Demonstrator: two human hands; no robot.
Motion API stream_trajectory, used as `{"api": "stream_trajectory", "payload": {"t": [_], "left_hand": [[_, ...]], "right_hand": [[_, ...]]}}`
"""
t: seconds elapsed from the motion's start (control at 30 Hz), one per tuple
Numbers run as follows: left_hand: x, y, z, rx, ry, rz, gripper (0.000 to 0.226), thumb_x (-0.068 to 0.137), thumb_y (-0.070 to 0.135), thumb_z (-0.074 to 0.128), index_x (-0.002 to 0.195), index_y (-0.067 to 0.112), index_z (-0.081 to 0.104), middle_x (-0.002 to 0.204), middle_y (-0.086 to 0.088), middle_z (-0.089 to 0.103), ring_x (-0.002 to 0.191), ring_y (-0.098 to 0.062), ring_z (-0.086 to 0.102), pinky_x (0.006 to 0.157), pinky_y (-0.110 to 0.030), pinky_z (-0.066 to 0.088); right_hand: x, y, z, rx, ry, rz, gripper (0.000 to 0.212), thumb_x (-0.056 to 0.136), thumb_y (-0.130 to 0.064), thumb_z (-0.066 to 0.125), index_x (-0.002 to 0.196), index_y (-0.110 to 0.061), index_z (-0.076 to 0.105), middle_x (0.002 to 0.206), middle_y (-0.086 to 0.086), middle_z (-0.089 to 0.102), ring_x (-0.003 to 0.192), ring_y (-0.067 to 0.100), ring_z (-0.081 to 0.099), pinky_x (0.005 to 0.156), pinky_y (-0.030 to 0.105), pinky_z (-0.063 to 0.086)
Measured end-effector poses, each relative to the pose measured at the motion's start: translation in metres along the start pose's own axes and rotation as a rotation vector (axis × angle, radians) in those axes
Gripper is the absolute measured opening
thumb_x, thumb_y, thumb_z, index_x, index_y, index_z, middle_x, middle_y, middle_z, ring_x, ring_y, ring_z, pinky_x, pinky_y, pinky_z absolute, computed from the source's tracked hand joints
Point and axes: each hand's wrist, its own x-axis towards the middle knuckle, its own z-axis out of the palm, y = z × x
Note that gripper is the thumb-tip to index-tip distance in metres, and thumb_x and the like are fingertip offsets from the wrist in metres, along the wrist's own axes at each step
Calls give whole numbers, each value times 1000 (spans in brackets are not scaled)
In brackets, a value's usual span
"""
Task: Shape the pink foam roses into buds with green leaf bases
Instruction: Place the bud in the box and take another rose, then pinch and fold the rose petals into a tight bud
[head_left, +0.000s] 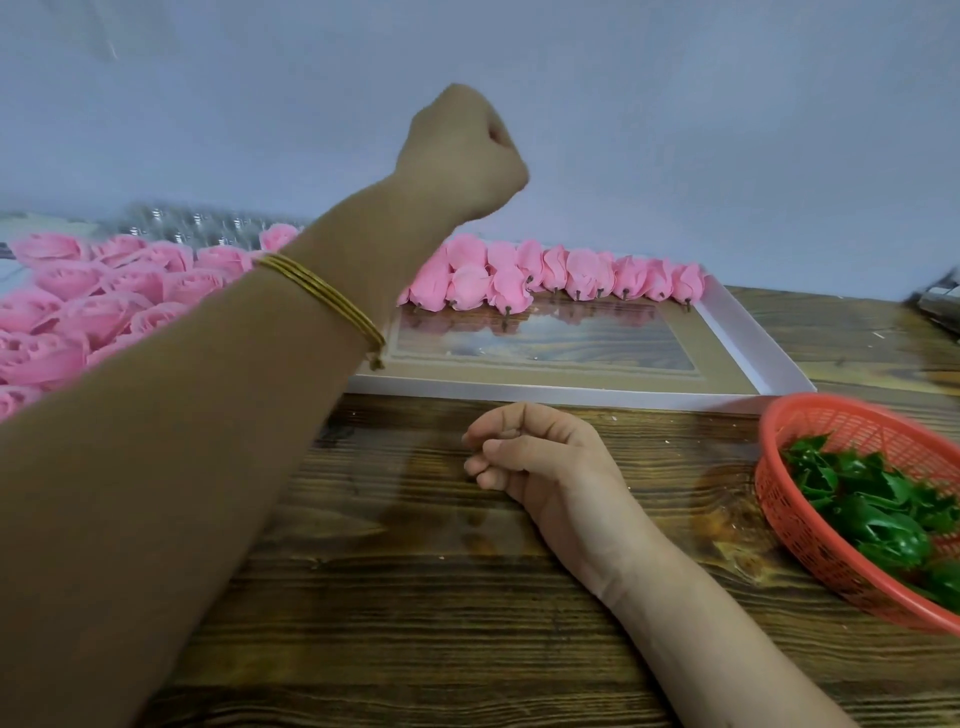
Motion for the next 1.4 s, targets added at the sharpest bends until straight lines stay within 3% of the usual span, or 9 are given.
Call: {"api": "stream_trajectory", "payload": {"t": [0.23,0.33,0.5,0.67,0.83,1.07,1.17,1.23,1.4], "left_hand": [[-46,-15,32,-284,143,-118,13,84,4,59,84,-2,71,68,-5,59,69,-24,54,64,-24,46],[-67,-32,38,-422,195,-190,10,85,7,63,80,9,71,58,5,57,65,-17,62,69,-26,52],[-97,-54,44,-415,294,-136,22,88,14,68,71,27,63,53,9,47,54,-7,45,59,-19,42],[-117,-68,50,-388,365,-122,26,89,10,67,70,27,60,52,11,46,50,1,46,56,-6,37],[-117,-74,51,-363,393,-103,15,89,9,67,76,18,65,54,11,48,53,-1,45,61,-8,37],[-121,-73,53,-340,375,-66,21,88,8,67,74,23,61,52,12,45,52,0,46,61,-4,37],[-121,-73,53,-336,376,-62,28,88,8,68,71,28,58,52,12,44,52,0,46,61,-4,36],[-121,-73,54,-332,379,-61,26,88,8,68,71,26,58,52,13,43,51,0,46,61,-4,36],[-119,-73,54,-325,388,-60,23,87,7,68,72,22,59,51,12,42,52,3,48,61,-2,36]], "right_hand": [[0,-3,-2,97,23,-13,14,67,0,61,78,-3,69,74,12,67,63,15,64,58,20,52],[0,-6,-2,97,78,-45,17,78,7,57,75,-4,69,75,13,68,61,15,62,55,19,51],[4,-11,-8,87,245,-119,30,84,9,52,65,-9,66,68,10,67,54,13,56,49,18,41],[6,-14,-12,78,338,-143,25,88,4,52,68,-9,61,61,5,64,49,10,50,46,18,35],[11,-25,-12,67,408,-106,17,89,0,55,74,-8,59,56,2,62,46,10,47,43,17,34],[60,-70,-9,-191,443,-179,16,88,-2,55,73,-6,58,54,3,60,44,10,52,44,20,38],[103,-78,-19,-335,512,-105,6,88,-7,57,91,-2,59,71,10,58,51,14,53,42,18,42],[130,-76,-28,-417,532,-1,25,87,-12,60,110,-3,56,81,11,54,55,16,49,40,17,42],[167,-64,-42,-560,600,211,25,85,-20,62,105,-11,50,68,6,41,54,18,39,36,19,34]]}}
